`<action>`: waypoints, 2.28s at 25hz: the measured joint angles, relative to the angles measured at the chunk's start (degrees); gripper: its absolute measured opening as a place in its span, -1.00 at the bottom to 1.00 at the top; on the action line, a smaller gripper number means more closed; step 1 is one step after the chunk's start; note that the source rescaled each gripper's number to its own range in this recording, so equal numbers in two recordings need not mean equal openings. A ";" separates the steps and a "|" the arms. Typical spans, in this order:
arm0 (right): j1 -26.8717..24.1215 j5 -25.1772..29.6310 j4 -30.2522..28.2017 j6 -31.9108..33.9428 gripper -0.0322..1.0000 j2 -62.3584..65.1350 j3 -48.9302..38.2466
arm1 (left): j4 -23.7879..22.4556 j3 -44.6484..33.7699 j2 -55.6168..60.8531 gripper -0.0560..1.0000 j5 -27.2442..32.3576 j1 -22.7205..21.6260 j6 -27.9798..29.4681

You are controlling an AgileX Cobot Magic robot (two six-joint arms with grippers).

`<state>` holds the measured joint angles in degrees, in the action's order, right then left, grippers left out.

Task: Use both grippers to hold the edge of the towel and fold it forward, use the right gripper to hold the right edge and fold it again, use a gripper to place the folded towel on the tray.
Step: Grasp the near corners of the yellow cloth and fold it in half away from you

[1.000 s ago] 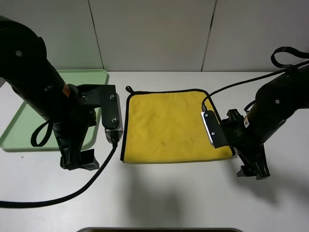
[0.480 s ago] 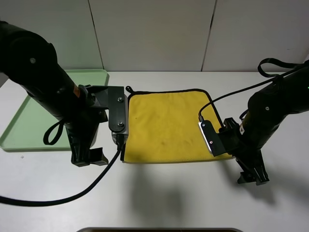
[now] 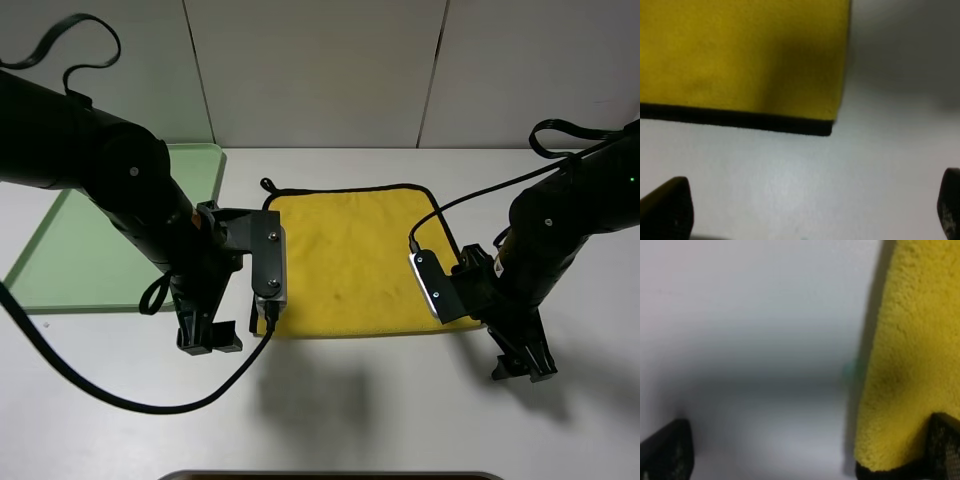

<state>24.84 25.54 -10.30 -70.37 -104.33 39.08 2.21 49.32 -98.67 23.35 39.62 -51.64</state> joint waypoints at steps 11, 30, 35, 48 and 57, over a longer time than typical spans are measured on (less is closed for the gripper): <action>0.00 0.13 0.59 -0.02 1.00 0.00 0.00 | 0.44 8.46 -8.51 0.95 2.79 6.00 -0.12; 0.00 0.13 1.68 -0.44 1.00 -0.06 0.00 | 3.43 9.20 -16.50 0.93 0.59 6.00 0.22; 0.00 0.13 1.90 -0.50 1.00 -0.06 0.00 | 3.37 9.26 -16.78 0.87 0.20 6.00 0.22; -0.07 0.13 4.19 -0.62 0.98 -0.06 0.00 | 3.43 9.26 -16.85 0.30 -0.73 6.00 0.22; -0.13 -0.89 7.24 -0.57 0.16 -0.06 -0.05 | 3.37 9.26 -16.85 -0.12 -1.15 6.00 0.22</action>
<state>24.72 24.65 -3.06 -70.94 -104.40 39.03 5.59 58.58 -115.52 22.20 45.62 -51.43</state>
